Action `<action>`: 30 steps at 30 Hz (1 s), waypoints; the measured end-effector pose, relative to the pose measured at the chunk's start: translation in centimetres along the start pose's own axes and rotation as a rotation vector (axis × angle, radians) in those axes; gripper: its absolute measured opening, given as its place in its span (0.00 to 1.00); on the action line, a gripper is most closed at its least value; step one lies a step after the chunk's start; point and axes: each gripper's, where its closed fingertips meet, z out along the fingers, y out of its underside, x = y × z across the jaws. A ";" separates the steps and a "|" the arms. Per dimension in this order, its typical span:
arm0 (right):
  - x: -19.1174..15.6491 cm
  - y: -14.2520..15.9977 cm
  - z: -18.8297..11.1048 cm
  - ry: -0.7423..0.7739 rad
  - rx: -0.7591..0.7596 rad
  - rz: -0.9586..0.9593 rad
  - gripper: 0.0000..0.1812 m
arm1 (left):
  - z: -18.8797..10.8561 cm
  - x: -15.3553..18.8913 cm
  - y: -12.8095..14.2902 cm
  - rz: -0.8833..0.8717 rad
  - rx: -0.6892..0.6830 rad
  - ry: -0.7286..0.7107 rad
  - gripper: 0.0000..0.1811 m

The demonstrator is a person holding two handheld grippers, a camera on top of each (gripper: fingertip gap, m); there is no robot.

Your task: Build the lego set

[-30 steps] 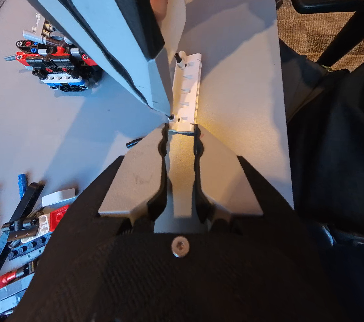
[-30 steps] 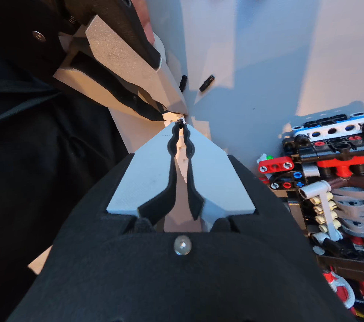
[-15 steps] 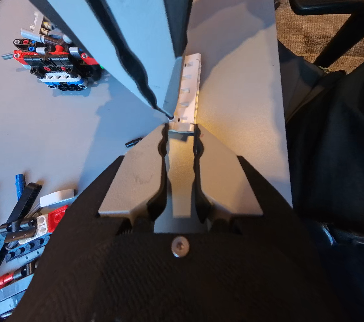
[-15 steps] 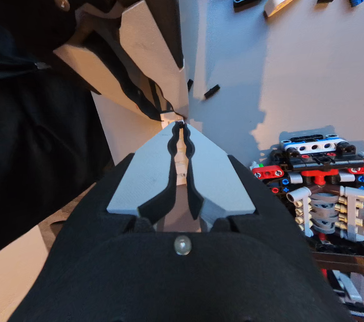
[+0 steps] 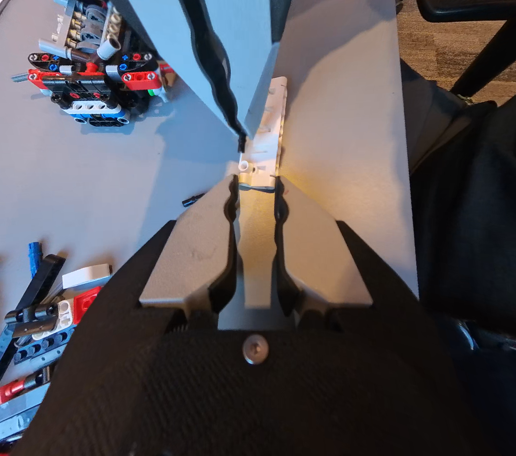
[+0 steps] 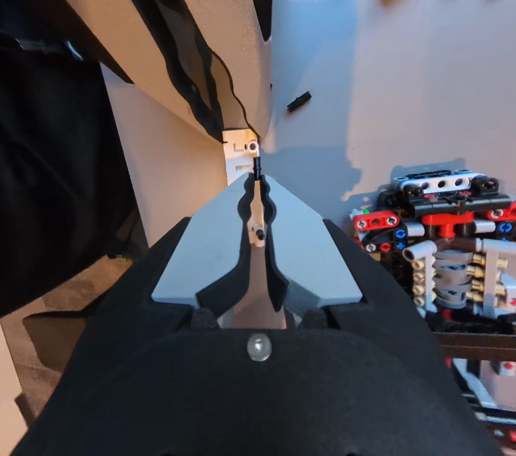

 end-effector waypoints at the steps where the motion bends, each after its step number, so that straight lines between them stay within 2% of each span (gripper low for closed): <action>1: -0.3 0.0 -0.1 -0.015 0.023 0.017 0.01 | 0.0 0.0 0.0 0.005 0.001 -0.005 0.13; 6: -1.1 0.0 -0.4 -0.037 0.111 0.091 0.01 | -0.5 0.2 -0.5 0.019 0.047 0.000 0.13; 10: -1.4 0.4 -0.4 -0.030 0.146 0.118 0.01 | -1.1 0.3 -1.1 0.011 0.101 0.007 0.17; 19: -2.0 -0.7 -0.8 -0.053 0.226 0.117 0.01 | -1.4 0.9 -2.3 0.027 0.171 0.031 0.08; 23: -2.2 -1.4 -0.7 -0.072 0.250 0.114 0.01 | -0.9 1.0 -2.1 0.052 0.139 0.009 0.07; 26: -2.5 -1.7 -0.7 -0.100 0.267 0.121 0.01 | -1.0 0.7 -2.1 0.072 0.137 -0.019 0.01; 30: -2.4 -1.7 -0.6 -0.112 0.275 0.142 0.01 | -1.1 0.6 -2.1 0.077 0.142 -0.029 0.01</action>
